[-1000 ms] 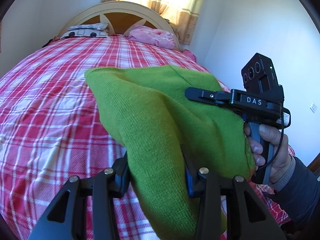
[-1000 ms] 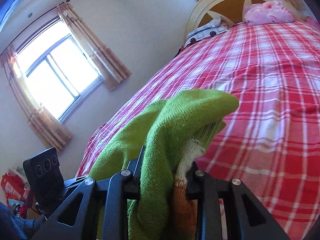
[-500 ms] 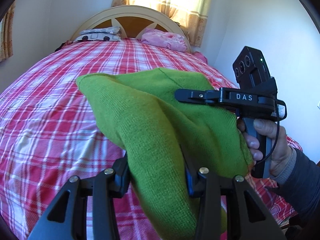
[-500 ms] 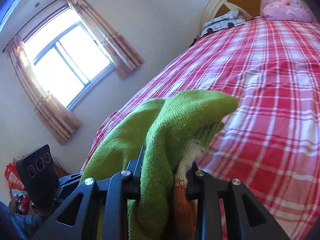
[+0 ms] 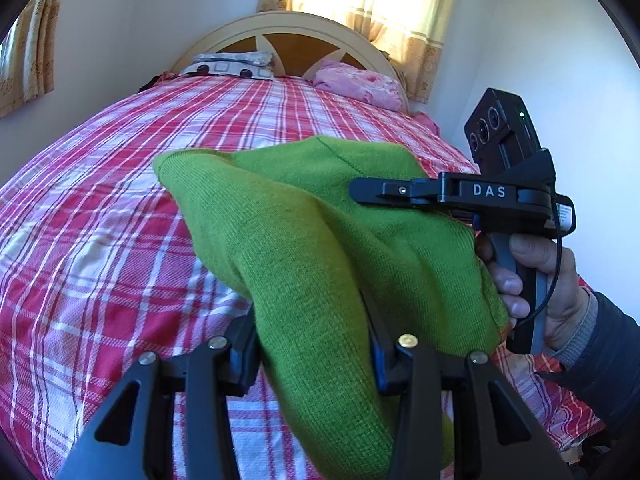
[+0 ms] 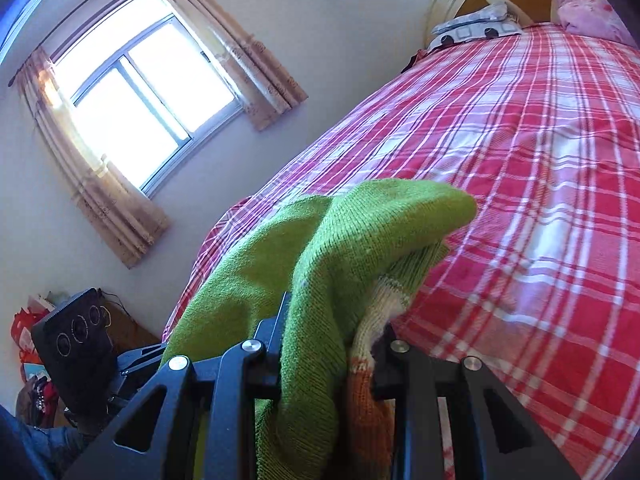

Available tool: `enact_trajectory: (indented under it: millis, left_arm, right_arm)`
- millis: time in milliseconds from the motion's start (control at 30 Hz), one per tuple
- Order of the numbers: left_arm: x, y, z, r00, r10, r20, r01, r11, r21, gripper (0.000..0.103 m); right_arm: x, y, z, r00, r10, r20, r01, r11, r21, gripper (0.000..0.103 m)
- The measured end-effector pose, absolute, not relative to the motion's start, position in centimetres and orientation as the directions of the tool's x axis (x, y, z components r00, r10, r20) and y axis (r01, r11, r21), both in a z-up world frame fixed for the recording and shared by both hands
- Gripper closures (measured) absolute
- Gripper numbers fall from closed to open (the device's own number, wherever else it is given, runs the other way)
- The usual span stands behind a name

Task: Fold small clothes
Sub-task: 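Hold the folded sweater up with both grippers, keeping it steady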

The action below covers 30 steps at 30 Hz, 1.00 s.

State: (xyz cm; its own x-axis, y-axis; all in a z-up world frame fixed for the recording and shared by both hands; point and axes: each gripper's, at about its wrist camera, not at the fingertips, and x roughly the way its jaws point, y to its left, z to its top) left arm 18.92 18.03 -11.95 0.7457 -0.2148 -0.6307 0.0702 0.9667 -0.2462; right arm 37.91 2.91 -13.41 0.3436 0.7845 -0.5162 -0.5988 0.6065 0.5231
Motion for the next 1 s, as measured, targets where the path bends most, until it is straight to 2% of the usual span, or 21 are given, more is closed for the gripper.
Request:
enact_trajectory:
  millis: [533,1000]
  left_arm:
    - [19.0,21.3,-13.8,0.746,-0.198,-0.635,0.007,0.957,-0.29,0.059]
    - [18.0,22.4,-15.1,0.731,-0.199,-0.653,0.003,0.958,-0.288,0.059]
  right_arm:
    - [40.6,7.1,-14.9,0.266,0.784,-0.561,-0.617,0.585,0.526,0.075]
    - [41.4,7.4,-16.5,0.239,0.792,-0.561,-0.598,0.576,0.557,0.075]
